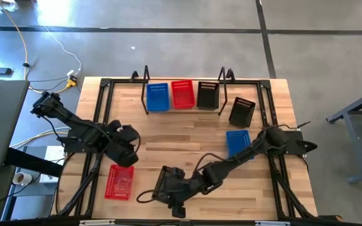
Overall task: Stack baskets on shelf by color
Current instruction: Stack the bottom black bin on top of the black bin on the shelf
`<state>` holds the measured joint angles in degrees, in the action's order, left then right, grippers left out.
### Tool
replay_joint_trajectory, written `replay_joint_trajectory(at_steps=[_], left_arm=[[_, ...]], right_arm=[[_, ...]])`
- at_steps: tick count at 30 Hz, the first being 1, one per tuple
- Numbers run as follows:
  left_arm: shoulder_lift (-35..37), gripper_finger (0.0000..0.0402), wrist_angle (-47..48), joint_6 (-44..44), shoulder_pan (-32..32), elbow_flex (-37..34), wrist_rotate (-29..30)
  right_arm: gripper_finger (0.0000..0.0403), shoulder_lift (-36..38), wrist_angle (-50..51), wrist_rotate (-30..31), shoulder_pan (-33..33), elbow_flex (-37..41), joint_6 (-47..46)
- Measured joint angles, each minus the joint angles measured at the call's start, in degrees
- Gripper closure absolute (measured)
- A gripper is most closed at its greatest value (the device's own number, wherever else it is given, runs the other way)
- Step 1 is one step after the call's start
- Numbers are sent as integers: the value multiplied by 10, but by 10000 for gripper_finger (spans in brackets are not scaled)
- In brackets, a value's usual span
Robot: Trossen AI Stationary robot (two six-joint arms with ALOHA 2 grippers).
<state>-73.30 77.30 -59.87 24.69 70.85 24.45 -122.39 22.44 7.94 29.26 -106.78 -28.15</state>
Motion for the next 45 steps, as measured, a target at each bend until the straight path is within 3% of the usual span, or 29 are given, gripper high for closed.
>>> replay_joint_trajectory(at_steps=[10,24,36,45], left_arm=[[0,287,-1,15,-23,0,1],[0,287,-4,15,-26,0,2],[0,287,-4,15,-26,0,2],[0,287,-4,15,-26,0,2]], right_arm=[[256,-65,6,-60,8,0,-43],[256,-79,6,-50,12,0,-45],[256,-114,-6,-77,11,0,-66],[266,-118,52,-81,-2,0,-94]])
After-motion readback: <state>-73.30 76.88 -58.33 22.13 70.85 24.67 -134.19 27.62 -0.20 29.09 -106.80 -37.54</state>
